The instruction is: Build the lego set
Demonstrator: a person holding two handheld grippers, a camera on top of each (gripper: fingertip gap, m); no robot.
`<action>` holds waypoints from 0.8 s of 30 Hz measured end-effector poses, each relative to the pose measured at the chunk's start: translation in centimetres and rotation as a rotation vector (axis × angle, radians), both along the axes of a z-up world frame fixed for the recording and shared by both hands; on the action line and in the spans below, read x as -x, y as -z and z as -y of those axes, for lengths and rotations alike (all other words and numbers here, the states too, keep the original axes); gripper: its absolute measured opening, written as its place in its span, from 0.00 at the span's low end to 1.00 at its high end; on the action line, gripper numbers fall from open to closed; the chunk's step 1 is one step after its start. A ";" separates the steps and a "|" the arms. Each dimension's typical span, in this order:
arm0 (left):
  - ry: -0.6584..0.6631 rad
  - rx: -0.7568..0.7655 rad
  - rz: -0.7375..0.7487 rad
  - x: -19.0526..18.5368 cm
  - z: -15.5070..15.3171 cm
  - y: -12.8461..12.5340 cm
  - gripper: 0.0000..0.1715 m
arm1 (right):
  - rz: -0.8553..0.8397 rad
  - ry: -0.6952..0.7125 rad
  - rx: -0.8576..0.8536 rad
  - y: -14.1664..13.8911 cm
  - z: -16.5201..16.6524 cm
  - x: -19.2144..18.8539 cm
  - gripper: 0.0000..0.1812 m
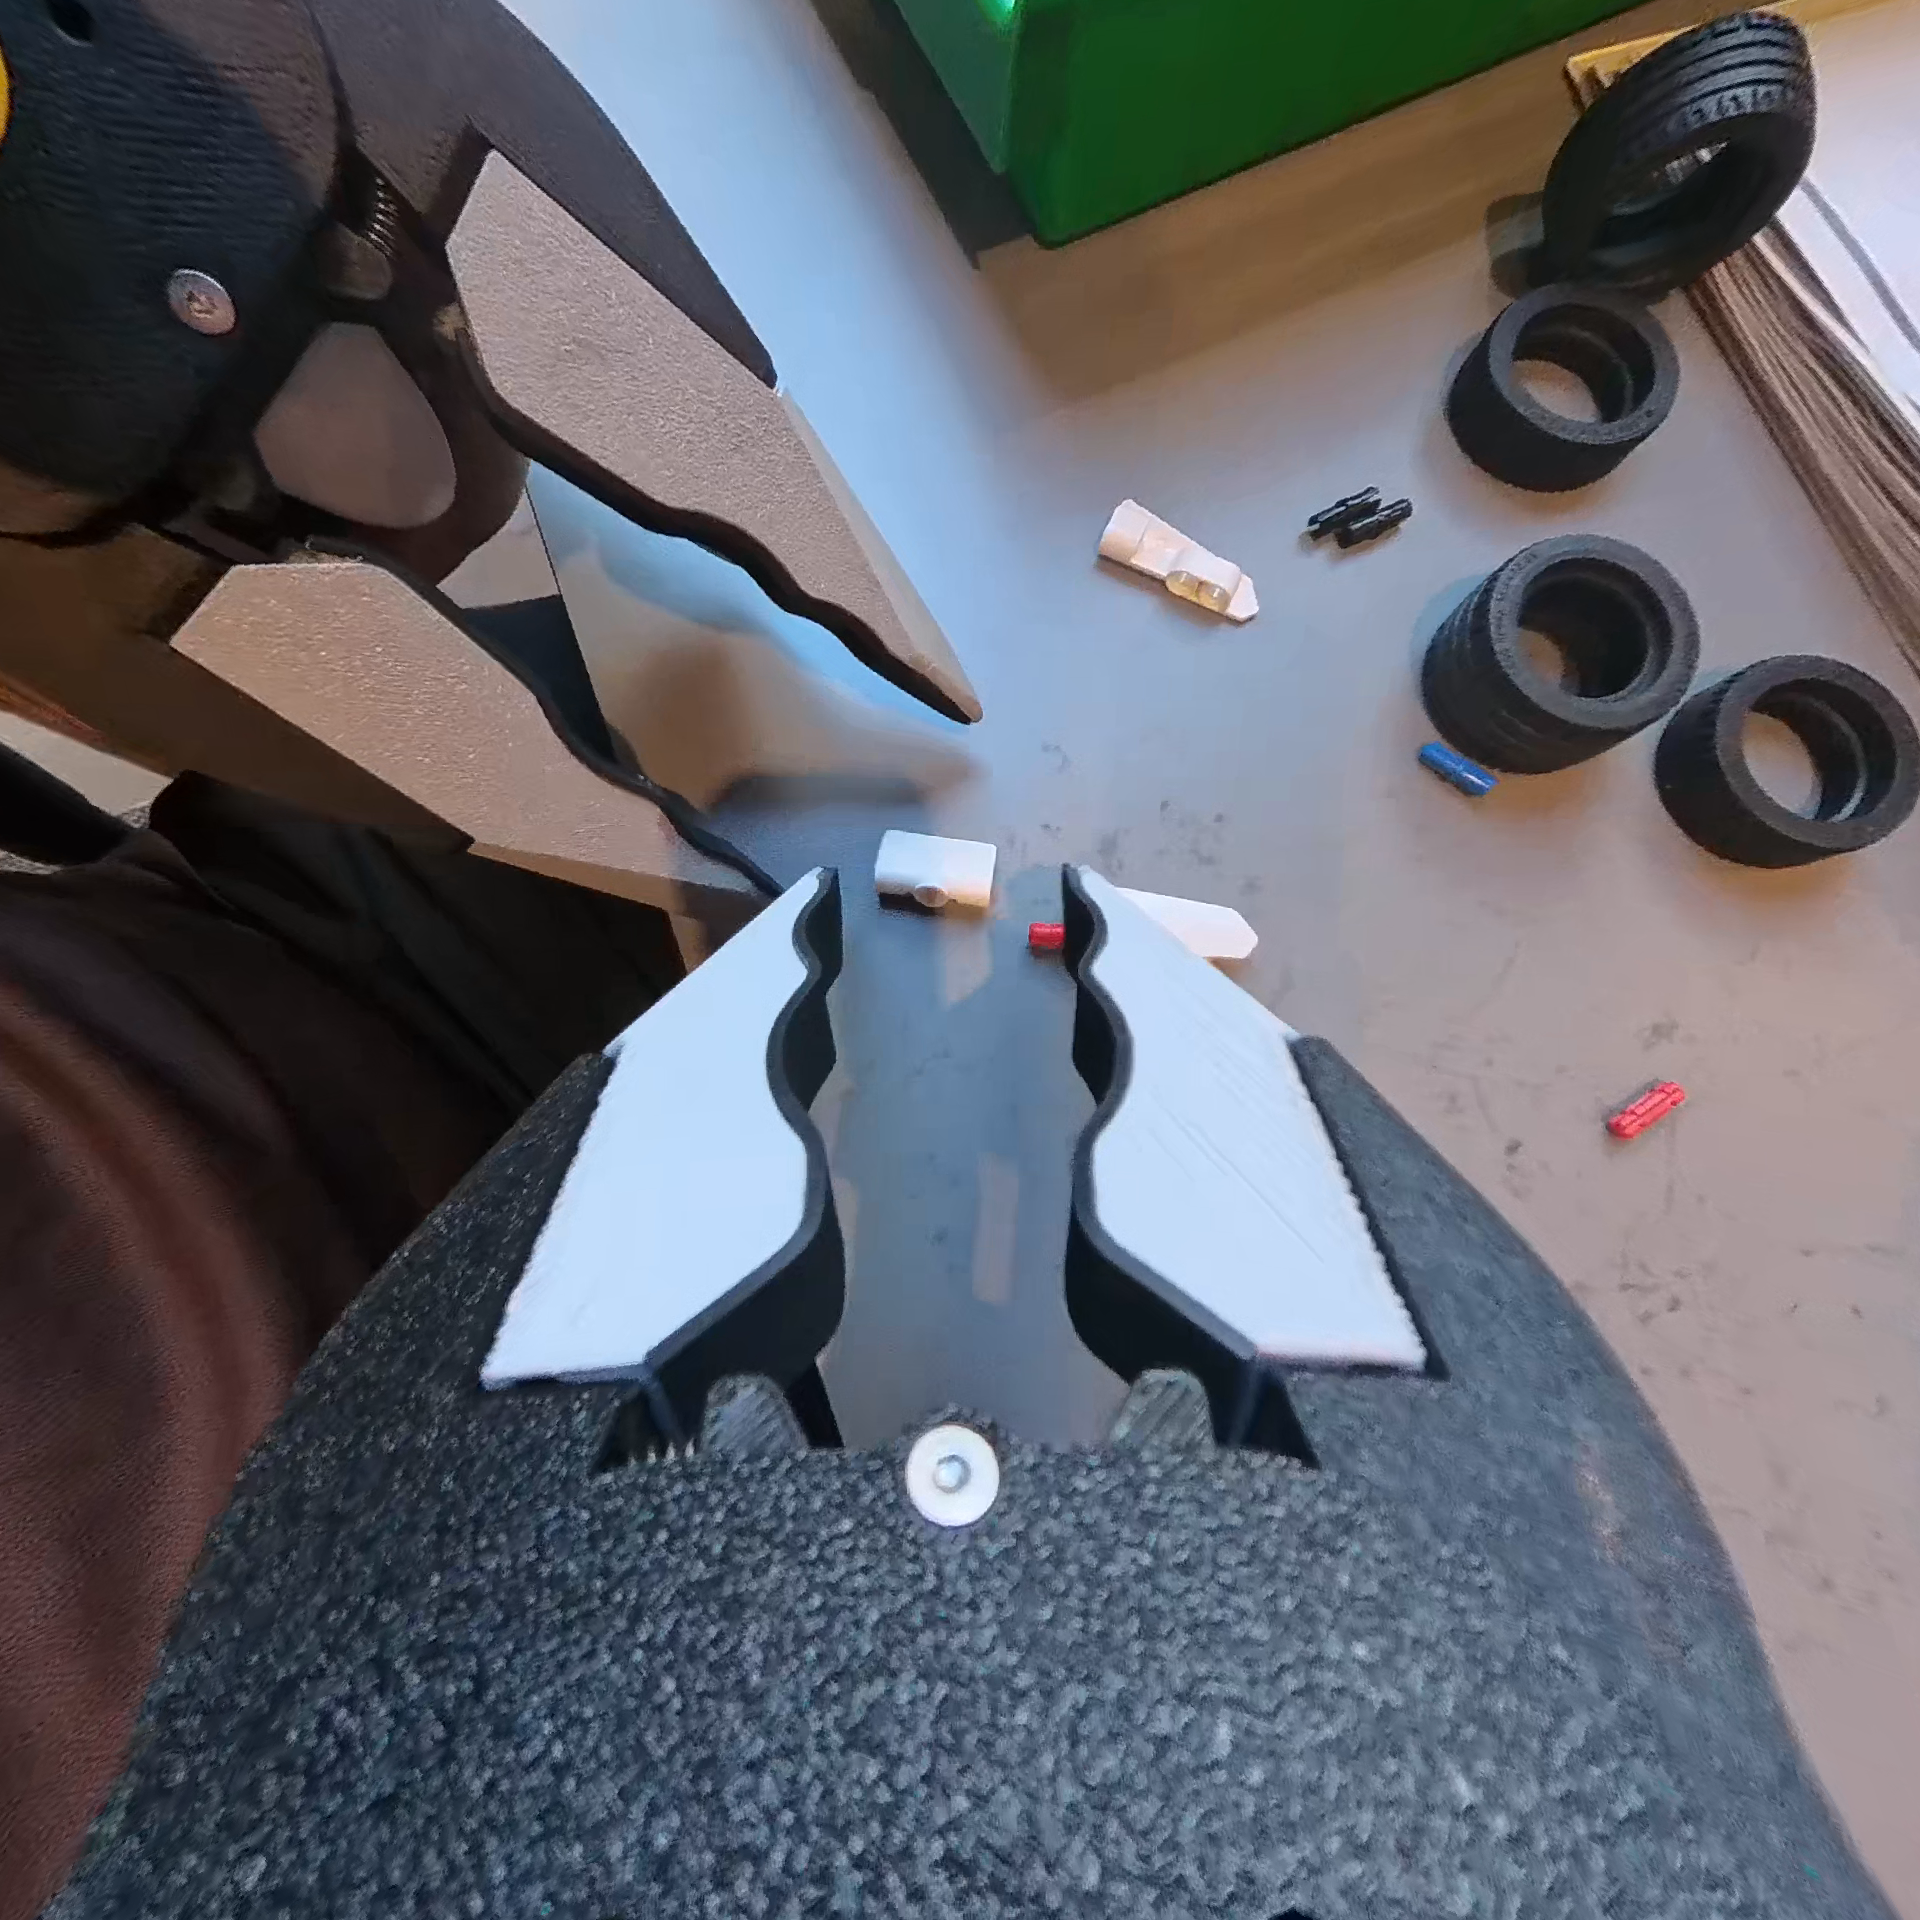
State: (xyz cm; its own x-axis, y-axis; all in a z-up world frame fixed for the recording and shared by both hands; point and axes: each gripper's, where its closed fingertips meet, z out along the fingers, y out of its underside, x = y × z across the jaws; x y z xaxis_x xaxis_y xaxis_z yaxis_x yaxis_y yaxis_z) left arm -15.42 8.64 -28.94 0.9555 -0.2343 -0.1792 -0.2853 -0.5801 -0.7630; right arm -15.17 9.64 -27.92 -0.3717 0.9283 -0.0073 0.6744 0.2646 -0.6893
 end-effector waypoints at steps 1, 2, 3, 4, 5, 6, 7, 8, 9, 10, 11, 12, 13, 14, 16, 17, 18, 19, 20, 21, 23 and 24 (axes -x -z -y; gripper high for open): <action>0.001 -0.001 0.003 0.0 0.0 0.0 0.28 | -0.002 0.003 -0.001 0.0 -0.1 0.0 0.24; 0.000 0.000 0.007 0.0 0.0 0.0 0.27 | -0.002 0.007 -0.002 0.2 -0.2 0.0 0.25; -0.002 0.001 0.010 0.0 0.0 0.0 0.27 | -0.002 0.013 -0.003 0.2 -0.4 0.0 0.25; -0.004 0.001 0.011 0.0 0.1 0.0 0.27 | -0.003 0.017 -0.001 0.3 -0.4 0.0 0.26; -0.005 0.001 0.011 0.0 0.1 0.0 0.27 | -0.005 0.019 0.002 0.2 -0.4 0.1 0.26; -0.007 0.002 0.013 0.0 0.2 0.0 0.27 | -0.013 0.019 0.004 -0.1 -0.4 0.1 0.26; -0.008 0.004 0.018 0.0 0.2 0.1 0.26 | -0.026 0.018 0.003 -0.4 -0.4 0.1 0.26; -0.008 0.006 0.025 -0.1 0.1 0.1 0.26 | -0.040 0.015 0.002 -0.7 -0.4 0.1 0.26; -0.009 0.007 0.030 -0.1 0.1 0.1 0.25 | -0.051 0.012 0.004 -0.9 -0.4 0.0 0.26; -0.009 0.008 0.034 -0.2 0.1 0.1 0.25 | -0.059 0.013 0.007 -0.9 -0.5 0.0 0.26; -0.008 0.008 0.037 -0.2 0.1 0.1 0.24 | -0.062 0.016 0.010 -0.9 -0.6 0.0 0.26; -0.009 0.008 0.041 -0.2 0.1 0.1 0.23 | -0.062 0.017 0.015 -0.9 -0.8 0.0 0.26; -0.011 0.010 0.046 -0.2 0.1 0.2 0.23 | -0.069 0.017 0.021 -1.0 -0.9 -0.1 0.26; -0.013 0.013 0.053 -0.2 0.1 0.2 0.23 | -0.087 0.016 0.029 -1.3 -1.1 -0.1 0.25; -0.019 0.017 0.064 -0.1 0.2 0.2 0.22 | -0.116 0.037 0.014 -2.0 -2.8 -0.1 0.21; -0.019 0.017 0.067 0.0 0.2 0.2 0.22 | -0.116 0.060 -0.012 -2.0 -4.1 -0.1 0.22; -0.018 0.017 0.068 -0.1 0.3 0.2 0.21 | -0.111 0.085 -0.044 -1.9 -5.5 -0.2 0.22; -0.017 0.017 0.067 -0.1 0.2 0.2 0.20 | -0.108 0.112 -0.080 -1.7 -6.7 -0.2 0.22; -0.018 0.018 0.063 0.0 0.2 0.2 0.20 | -0.110 0.137 -0.123 -1.7 -7.7 -0.3 0.22; -0.022 0.019 0.060 0.0 0.1 0.2 0.20 | -0.117 0.155 -0.169 -1.7 -8.3 -0.2 0.22; -0.025 0.023 0.059 0.0 0.0 0.2 0.20 | -0.132 0.169 -0.246 -1.7 -8.7 0.0 0.20; -0.026 0.025 0.061 -0.1 0.0 0.2 0.20 | -0.135 0.171 -0.270 -1.6 -8.6 0.2 0.19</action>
State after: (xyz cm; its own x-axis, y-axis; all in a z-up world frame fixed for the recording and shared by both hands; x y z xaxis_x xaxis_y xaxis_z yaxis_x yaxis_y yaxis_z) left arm -15.33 8.68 -29.16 0.9704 -0.2129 -0.1143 -0.2229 -0.6061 -0.7635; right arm -15.33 18.24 -26.29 -0.1917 0.9390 0.2855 0.6319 0.3407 -0.6961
